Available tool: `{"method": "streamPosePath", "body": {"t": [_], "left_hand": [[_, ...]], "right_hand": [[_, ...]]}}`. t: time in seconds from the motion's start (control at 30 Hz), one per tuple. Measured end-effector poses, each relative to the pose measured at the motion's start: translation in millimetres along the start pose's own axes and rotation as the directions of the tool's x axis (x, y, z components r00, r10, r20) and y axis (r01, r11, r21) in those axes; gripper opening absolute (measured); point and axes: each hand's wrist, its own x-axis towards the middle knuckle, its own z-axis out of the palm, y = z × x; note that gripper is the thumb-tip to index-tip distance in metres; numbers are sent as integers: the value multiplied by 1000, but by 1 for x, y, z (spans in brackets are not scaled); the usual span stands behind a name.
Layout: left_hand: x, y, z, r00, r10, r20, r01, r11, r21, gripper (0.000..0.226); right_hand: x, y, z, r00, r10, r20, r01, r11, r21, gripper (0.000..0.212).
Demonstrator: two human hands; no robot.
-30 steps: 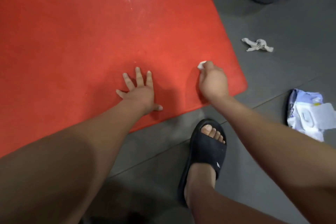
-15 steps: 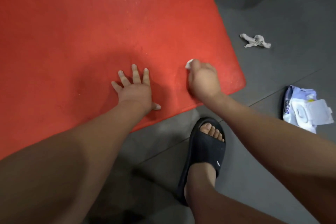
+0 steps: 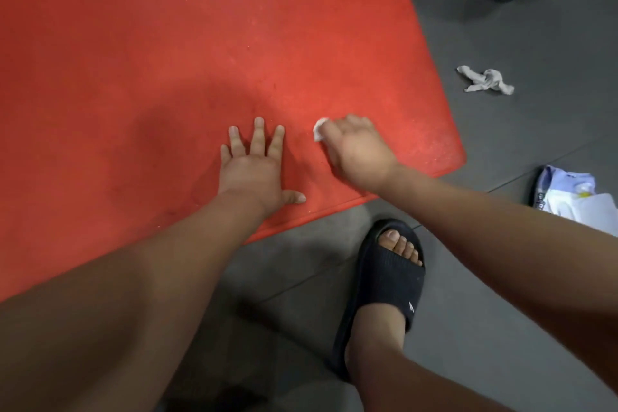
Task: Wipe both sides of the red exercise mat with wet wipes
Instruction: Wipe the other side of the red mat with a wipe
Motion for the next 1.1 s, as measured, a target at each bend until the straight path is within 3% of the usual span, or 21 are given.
{"method": "streamPosePath", "body": {"t": [0.07,0.1,0.13,0.2,0.27,0.3,0.37,0.5,0.63,0.93,1.1], "left_hand": [[0,-1,0,1000,8,-1,-8,1000,3,130],[0,-1,0,1000,10,-2,-10,1000,9,130],[0,0,0,1000,11,-4,-11,1000,15,130],[0,1,-1,1000,12,-1,-12,1000,22,130],[-1,1,-1,1000,7,10,-7,999,32,129],[-2,2,-2,1000,2,18,-3,999,37,129],[-2,5,-2,999,-9,37,8,999,33,129],[-1,14,-5,997,-24,74,22,1000,19,128],[-1,14,-5,995,-26,92,23,999,37,128],[-5,30,-9,987,-109,121,104,993,53,130],[-13,16,-12,990,-79,120,79,997,5,125]], "right_hand": [[-12,8,-4,968,-236,82,238,971,-12,22],[-9,19,-8,951,-288,112,294,954,-48,23],[-3,30,-12,956,-264,128,276,958,-83,24],[15,48,-17,998,-29,61,34,996,-85,22],[29,50,-17,964,264,-9,-264,964,-20,23],[32,45,-14,942,334,-26,-334,943,1,24],[24,22,-6,947,320,-32,-319,947,31,24],[-31,-17,8,994,98,-40,-96,994,54,23],[-79,-36,13,997,63,-35,-60,995,80,25],[-103,-45,-19,955,286,-80,-262,938,227,21],[-114,-53,-55,901,434,-20,-408,860,306,21]]}}
